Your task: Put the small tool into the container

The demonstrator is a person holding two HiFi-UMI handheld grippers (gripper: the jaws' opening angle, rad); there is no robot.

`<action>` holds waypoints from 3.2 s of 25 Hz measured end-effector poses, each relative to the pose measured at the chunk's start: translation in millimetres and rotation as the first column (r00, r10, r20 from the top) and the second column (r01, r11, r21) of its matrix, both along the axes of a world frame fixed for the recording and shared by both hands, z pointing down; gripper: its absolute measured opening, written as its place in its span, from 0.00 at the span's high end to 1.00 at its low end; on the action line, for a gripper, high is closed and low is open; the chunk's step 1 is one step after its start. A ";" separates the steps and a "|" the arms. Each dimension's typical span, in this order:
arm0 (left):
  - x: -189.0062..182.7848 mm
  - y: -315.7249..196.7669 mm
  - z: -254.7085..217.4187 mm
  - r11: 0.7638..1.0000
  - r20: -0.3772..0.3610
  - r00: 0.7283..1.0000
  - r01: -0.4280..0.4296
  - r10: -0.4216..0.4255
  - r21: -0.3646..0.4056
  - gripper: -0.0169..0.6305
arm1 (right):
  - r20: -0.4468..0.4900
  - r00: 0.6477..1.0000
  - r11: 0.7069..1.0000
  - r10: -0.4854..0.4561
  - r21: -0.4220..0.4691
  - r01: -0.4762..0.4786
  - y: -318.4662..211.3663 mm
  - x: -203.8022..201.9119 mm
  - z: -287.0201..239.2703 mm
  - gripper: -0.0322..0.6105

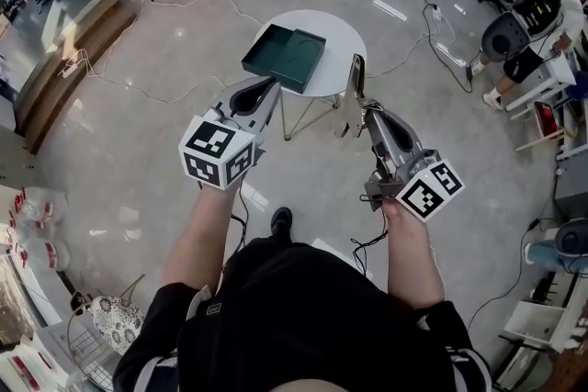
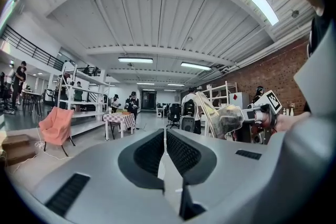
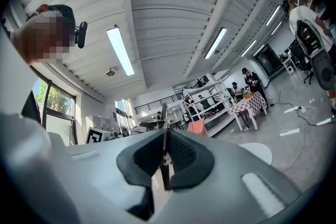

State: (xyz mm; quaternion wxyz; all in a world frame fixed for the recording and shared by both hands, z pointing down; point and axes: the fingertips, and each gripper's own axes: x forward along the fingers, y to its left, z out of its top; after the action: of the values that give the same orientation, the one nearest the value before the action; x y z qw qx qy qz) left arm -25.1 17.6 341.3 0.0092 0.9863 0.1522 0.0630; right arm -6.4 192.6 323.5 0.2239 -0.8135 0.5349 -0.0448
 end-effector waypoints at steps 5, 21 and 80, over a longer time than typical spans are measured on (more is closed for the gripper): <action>37.4 -47.6 -0.7 1.000 0.001 1.000 0.024 -0.024 0.014 0.94 | -0.010 1.000 0.999 0.030 -0.040 -0.030 -30.2 39.3 -6.4 0.93; 82.7 -133.3 29.7 0.995 0.082 0.992 0.097 -0.094 -0.035 0.94 | 0.024 1.000 0.997 0.000 -0.076 0.001 -102.5 108.8 6.3 0.93; 295.9 -299.9 128.9 0.795 0.372 0.761 0.599 -0.532 -0.089 0.94 | 0.123 0.686 0.459 -0.718 -0.657 0.598 -378.0 412.2 253.2 0.93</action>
State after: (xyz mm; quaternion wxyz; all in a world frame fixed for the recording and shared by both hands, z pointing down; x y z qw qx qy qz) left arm 270.9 -282.3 470.2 0.1535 0.9547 -0.1521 0.2045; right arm 405.8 -185.3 576.8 -0.1559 -0.5659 0.7730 -0.2405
